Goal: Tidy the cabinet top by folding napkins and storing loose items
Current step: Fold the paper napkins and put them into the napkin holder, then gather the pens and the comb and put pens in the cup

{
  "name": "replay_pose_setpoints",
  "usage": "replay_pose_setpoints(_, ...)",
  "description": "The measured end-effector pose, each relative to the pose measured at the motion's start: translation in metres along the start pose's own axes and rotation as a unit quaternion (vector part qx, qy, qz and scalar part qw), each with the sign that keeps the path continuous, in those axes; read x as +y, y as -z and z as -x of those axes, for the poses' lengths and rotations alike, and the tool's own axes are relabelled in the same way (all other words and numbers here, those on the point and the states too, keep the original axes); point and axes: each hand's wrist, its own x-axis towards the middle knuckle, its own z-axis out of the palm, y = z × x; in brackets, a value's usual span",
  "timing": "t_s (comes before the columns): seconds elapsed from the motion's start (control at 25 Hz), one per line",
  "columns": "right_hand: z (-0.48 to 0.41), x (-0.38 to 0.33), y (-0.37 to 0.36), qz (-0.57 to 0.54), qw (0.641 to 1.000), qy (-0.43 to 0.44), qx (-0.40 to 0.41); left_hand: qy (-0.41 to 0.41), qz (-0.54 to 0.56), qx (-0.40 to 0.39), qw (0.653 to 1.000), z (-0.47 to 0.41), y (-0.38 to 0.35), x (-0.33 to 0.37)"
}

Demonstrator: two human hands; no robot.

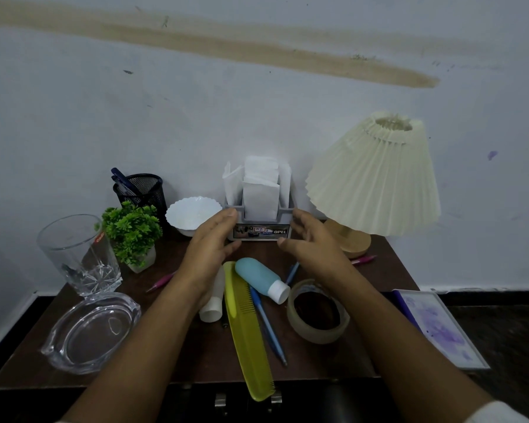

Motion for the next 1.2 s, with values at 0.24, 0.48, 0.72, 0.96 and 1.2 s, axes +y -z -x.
replay_pose_setpoints(0.24, -0.001, 0.002, 0.002, 0.002, 1.0, -0.004, -0.017, 0.002, -0.007, -0.028, 1.0, -0.008, 0.006, -0.008)
replay_pose_setpoints(0.48, 0.001, 0.0, 0.004, 0.058, 0.998, 0.019, -0.027, 0.01, -0.024, -0.032, 0.999, -0.005, 0.005, -0.002)
replay_pose_setpoints(0.72, 0.024, -0.013, -0.011, 0.377, 0.919, 0.107, -0.042, -0.121, -0.487, 0.039, 0.864, 0.03, 0.029, 0.03)
replay_pose_setpoints(0.96, 0.033, -0.015, -0.036, 0.521, 0.846, 0.068, -0.093, -0.016, -0.732, -0.007, 0.682, 0.053, 0.032, 0.014)
replay_pose_setpoints(1.2, 0.03, -0.015, -0.033, 0.414, 0.907, 0.077, -0.012, -0.033, -0.687, 0.036, 0.725, 0.047, 0.028, 0.018)
